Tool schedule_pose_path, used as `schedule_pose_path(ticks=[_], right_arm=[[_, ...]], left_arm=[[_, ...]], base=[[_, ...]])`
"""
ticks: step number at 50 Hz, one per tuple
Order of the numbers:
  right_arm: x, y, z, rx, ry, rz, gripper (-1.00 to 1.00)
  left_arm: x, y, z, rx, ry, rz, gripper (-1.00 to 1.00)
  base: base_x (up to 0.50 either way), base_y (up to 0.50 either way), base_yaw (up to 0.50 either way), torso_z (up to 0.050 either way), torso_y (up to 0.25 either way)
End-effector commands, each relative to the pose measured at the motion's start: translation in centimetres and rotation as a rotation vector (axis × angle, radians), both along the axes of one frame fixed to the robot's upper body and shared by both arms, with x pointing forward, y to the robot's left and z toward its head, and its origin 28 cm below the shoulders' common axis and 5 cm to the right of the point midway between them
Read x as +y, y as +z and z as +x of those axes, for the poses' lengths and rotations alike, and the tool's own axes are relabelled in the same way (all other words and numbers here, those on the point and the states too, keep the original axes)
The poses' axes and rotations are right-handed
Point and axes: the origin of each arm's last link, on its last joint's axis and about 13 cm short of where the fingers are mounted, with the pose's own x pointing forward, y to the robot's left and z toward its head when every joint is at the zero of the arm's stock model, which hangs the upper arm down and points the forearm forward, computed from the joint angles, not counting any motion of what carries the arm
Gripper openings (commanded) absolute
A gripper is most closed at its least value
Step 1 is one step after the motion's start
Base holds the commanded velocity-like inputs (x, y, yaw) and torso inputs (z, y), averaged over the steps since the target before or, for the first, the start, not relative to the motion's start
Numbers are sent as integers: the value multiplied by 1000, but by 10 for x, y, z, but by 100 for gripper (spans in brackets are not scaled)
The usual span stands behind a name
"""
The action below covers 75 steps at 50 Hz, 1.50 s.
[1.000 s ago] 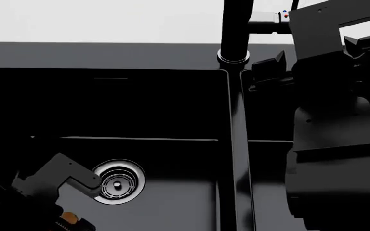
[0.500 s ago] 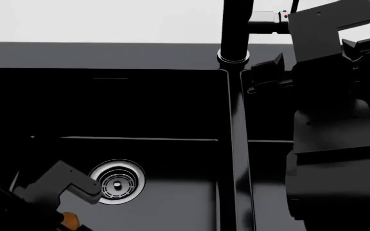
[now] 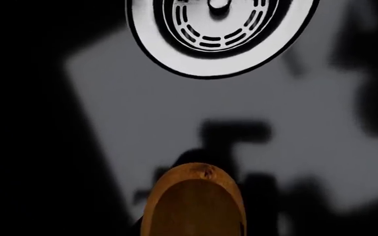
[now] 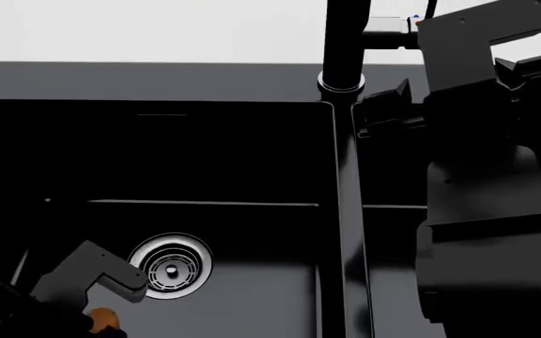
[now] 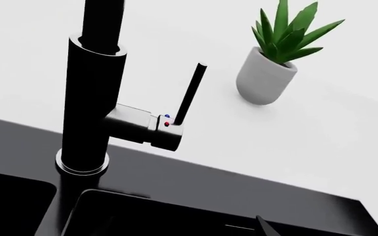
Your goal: Pick the kiwi from the sink and place it on the plate located on the counter
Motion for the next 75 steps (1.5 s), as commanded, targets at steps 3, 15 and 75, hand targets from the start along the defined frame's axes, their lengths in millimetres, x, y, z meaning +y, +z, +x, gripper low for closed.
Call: schedule_pose_path(ticks=[3, 15, 75], right_arm=[[2, 2, 6, -3, 17, 2, 100], [2, 2, 5, -8, 15, 4, 100], [-1, 3, 1, -17, 6, 14, 100]], left_arm=[[-2, 1, 1, -55, -23, -54, -100], [-2, 12, 1, -109, -8, -89, -100], [-10, 116, -1, -603, -69, -230, -100]], base=[[0, 0, 0, 0, 0], [0, 0, 0, 0, 0], [0, 0, 0, 0, 100]])
